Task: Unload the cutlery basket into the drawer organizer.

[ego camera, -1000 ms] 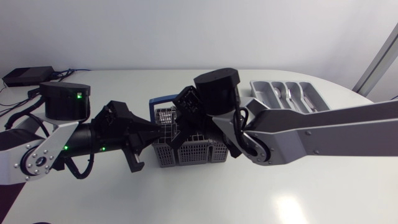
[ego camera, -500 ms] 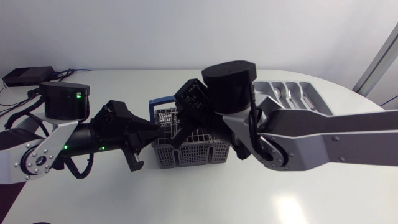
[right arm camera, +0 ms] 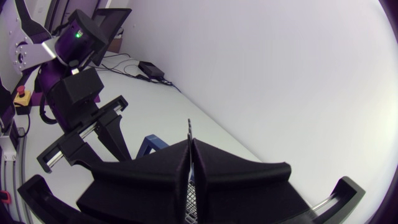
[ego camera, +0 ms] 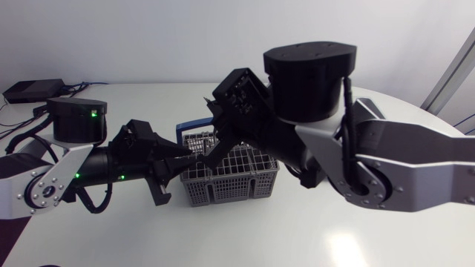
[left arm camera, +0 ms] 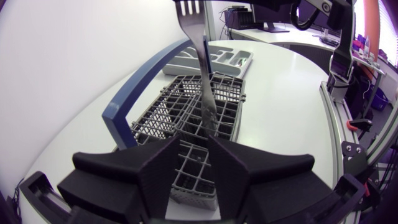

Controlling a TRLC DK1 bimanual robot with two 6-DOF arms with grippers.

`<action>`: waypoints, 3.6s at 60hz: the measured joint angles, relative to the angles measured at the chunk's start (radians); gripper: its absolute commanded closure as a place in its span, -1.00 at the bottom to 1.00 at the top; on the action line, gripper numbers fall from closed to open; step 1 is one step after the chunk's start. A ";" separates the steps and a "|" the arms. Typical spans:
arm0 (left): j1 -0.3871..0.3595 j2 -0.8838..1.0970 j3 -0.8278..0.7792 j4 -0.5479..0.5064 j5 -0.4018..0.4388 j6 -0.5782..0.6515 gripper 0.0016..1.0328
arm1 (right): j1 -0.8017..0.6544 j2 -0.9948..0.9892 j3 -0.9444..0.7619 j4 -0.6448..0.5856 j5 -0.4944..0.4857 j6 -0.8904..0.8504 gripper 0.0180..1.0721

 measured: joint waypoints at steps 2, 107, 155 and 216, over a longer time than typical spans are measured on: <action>0.000 0.000 0.001 -0.004 0.013 -0.005 0.34 | 0.000 -0.013 0.000 -0.007 -0.004 0.000 0.89; 0.040 0.149 0.306 -0.428 0.621 -0.026 0.55 | -0.182 -0.119 0.213 -0.310 -0.469 0.288 0.90; 0.065 0.188 0.341 -0.469 0.723 -0.026 0.14 | -0.203 -0.118 0.228 -0.313 -0.522 0.340 0.90; 0.023 0.221 0.360 -0.521 0.843 0.008 0.19 | -0.224 -0.104 0.228 -0.309 -0.561 0.409 0.90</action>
